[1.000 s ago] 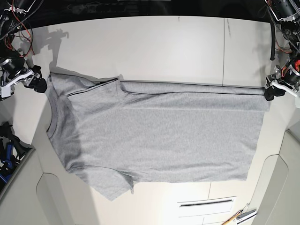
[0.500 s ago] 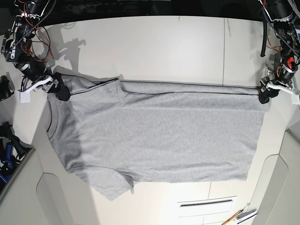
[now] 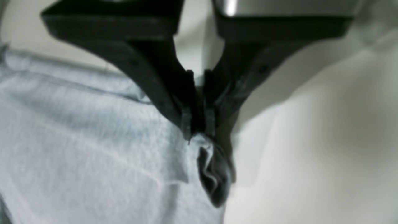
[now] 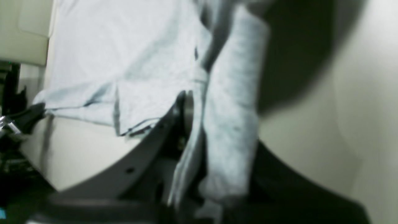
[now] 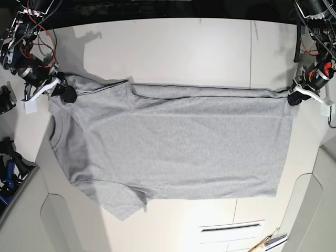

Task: Fold the T-shirt properly
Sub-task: 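Pull the held edge away from the hem with both grippers, flattening the shirt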

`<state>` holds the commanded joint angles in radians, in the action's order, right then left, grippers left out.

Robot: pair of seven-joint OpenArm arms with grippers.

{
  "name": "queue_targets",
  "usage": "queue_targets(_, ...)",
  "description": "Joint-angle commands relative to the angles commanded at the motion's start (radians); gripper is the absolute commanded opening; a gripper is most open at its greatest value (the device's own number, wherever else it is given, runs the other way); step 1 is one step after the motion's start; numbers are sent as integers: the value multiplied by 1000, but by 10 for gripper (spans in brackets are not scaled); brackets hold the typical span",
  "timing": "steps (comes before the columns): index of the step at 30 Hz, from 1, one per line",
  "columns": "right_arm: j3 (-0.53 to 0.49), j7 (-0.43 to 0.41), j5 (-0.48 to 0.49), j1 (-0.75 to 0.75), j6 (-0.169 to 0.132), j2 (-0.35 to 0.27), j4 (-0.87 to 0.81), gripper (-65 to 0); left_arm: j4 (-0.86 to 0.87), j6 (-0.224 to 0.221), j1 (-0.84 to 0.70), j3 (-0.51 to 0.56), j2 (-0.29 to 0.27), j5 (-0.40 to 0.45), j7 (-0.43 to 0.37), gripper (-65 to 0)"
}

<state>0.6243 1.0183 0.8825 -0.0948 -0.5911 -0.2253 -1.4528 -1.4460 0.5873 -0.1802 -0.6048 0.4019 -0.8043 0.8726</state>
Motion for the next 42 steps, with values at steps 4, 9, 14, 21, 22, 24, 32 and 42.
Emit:
queue_targets(4,0,0,27,-96,0,-64,-64,-650,-116,0,-117,-13,0,0,0,-650)
queue_targets(9,0,4,46,-204,0,-128,-119,-650,-245,0,-266,-13,-3,-55,16,-650)
queue_targets(14,2,14,69,-256,0,-165,-140,-650,-344,0,-377,-13,-11,-61,16,-650)
queue_targets(21,1,23,68,-270,0,-166,-140,-650,-375,-3,-441,-13,-20,-61,24,-650)
queue_targets(22,1,23,69,-273,0,-166,-140,-650,-375,-3,-441,-13,-29,-61,30,-650)
queue_targets(24,1,22,68,-278,0,-165,-140,-650,-375,-2,-441,-13,-51,-61,30,-650)
queue_targets(32,1,-3,22,-280,1,-165,-140,-430,-375,-3,-437,-13,-61,-59,23,-470)
queue_targets(42,140,-47,-4,-222,8,-166,-140,-375,-424,-3,-437,-144,-61,-56,51,-332)
